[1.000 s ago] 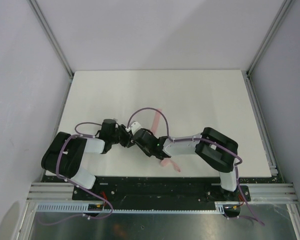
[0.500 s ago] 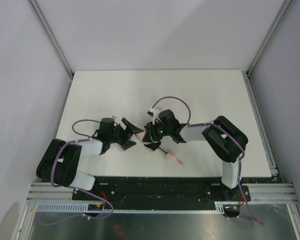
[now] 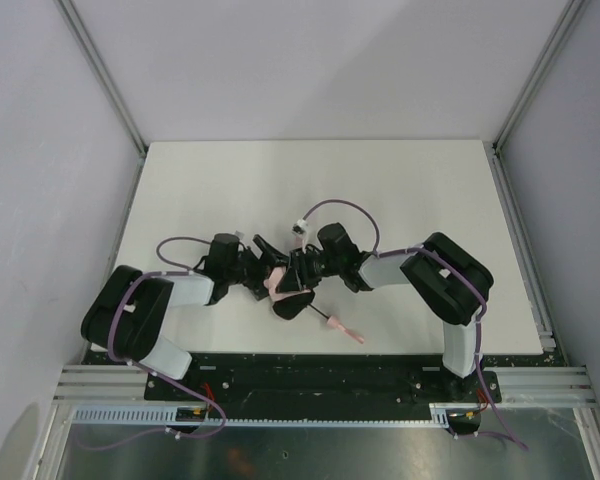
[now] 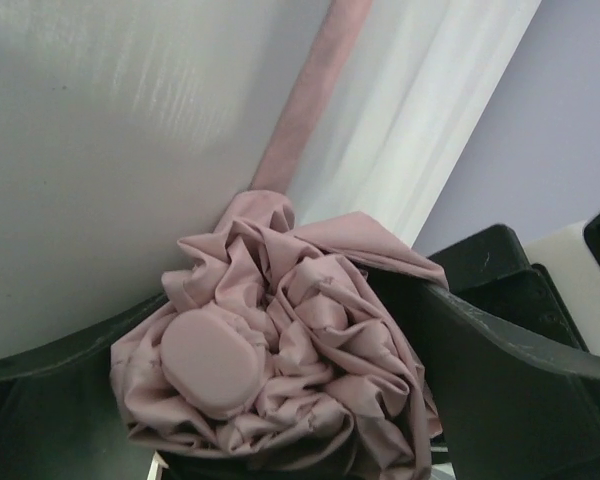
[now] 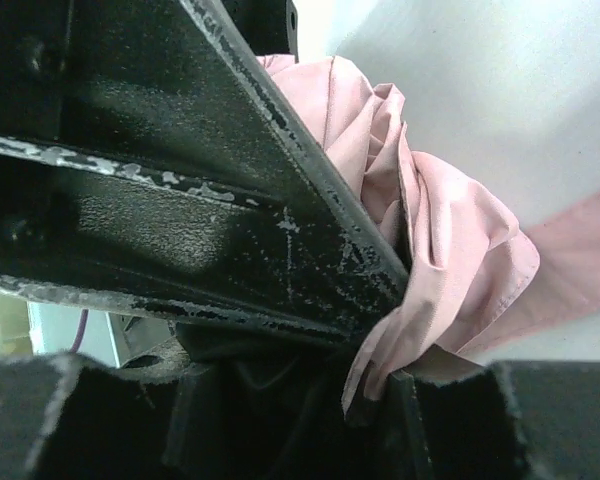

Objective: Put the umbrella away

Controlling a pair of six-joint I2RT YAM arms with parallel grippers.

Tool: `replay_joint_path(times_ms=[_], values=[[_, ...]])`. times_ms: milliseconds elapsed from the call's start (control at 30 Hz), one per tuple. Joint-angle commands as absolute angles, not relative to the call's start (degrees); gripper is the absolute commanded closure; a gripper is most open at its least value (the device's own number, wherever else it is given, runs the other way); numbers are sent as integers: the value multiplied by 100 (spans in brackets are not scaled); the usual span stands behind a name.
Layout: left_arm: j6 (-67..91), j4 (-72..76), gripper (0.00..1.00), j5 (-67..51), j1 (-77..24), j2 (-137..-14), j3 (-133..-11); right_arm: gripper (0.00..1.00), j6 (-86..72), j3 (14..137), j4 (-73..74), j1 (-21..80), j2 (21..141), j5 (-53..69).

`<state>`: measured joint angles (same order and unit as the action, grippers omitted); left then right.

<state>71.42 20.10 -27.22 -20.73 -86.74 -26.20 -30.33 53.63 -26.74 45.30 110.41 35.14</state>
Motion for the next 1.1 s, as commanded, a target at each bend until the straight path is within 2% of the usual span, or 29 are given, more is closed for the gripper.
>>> replay_joint_path(times_ms=[0, 100, 300, 400, 433, 500, 600, 700, 767, 867, 1000, 1067], values=[[7351, 1950, 4, -2710, -2258, -8939, -2585, 100, -3178, 5404, -3381, 4650, 11054, 3427], [7360, 2050, 15, -2650, -2270, -8904, -2531, 100, -2942, 5403, -3198, 4711, 11009, 3175], [7280, 2199, 58, -2633, -2304, -8888, -2637, 100, -2843, 5401, -3134, 4760, 10885, 3217], [7266, 2263, 88, -2622, -2311, -8853, -2617, 100, -2898, 5405, -3083, 4714, 10789, 3378], [7267, 2270, 94, -2621, -2307, -8843, -2605, 98, -2877, 5405, -2974, 4686, 10751, 3399], [7330, 2284, 99, -2598, -2304, -8772, -2552, 82, -2743, 5405, -2662, 4623, 10657, 3420], [7505, 2293, 100, -2598, -2287, -8645, -2479, 55, -2175, 5405, -1952, 4708, 10465, 3109], [7730, 2281, 100, -2796, -2238, -8677, -2485, 37, -1489, 5410, -1282, 4987, 10280, 2430], [7845, 2280, 100, -2962, -2205, -8724, -2500, 31, -1119, 5420, -885, 5151, 10214, 1965], [7924, 2273, 100, -3005, -2195, -8664, -2481, 27, -676, 5480, -498, 5371, 10206, 1432], [7951, 2208, 100, -3024, -2191, -8545, -2493, 26, -587, 5521, -506, 5467, 10329, 1417], [7953, 2162, 100, -3046, -2205, -8493, -2508, 29, -736, 5555, -711, 5421, 10442, 1471]])
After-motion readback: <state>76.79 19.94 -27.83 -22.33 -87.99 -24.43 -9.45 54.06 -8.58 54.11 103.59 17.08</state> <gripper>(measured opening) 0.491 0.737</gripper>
